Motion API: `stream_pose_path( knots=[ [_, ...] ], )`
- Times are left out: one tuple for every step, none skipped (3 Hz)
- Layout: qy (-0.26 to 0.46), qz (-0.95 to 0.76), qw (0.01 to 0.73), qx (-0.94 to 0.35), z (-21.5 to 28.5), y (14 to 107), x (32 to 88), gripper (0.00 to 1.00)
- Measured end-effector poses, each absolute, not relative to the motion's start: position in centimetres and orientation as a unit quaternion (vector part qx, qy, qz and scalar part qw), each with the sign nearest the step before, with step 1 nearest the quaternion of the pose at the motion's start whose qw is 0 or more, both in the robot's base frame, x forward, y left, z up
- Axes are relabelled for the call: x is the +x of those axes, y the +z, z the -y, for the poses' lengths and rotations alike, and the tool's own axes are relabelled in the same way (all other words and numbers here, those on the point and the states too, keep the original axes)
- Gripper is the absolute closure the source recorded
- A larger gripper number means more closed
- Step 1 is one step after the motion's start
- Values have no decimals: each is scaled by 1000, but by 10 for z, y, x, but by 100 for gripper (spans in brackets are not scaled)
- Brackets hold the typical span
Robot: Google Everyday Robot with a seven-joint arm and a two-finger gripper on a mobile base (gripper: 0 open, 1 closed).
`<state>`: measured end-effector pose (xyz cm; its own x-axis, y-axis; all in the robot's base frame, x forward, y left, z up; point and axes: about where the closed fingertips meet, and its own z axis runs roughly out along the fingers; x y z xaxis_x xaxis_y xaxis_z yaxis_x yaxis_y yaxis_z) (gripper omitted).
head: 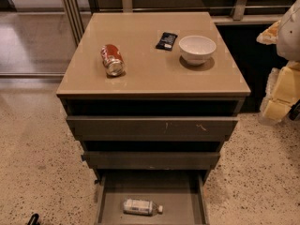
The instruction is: Pick blue plastic bottle from bottom drawer and place on counter
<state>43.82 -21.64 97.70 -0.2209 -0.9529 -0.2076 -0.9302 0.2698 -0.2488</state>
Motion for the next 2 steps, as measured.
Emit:
stream_pose_path(
  knots=[
    [-36, -781, 160, -603, 216, 977, 438, 0],
    [-48, -780, 169, -600, 204, 979, 429, 0]
  ],
)
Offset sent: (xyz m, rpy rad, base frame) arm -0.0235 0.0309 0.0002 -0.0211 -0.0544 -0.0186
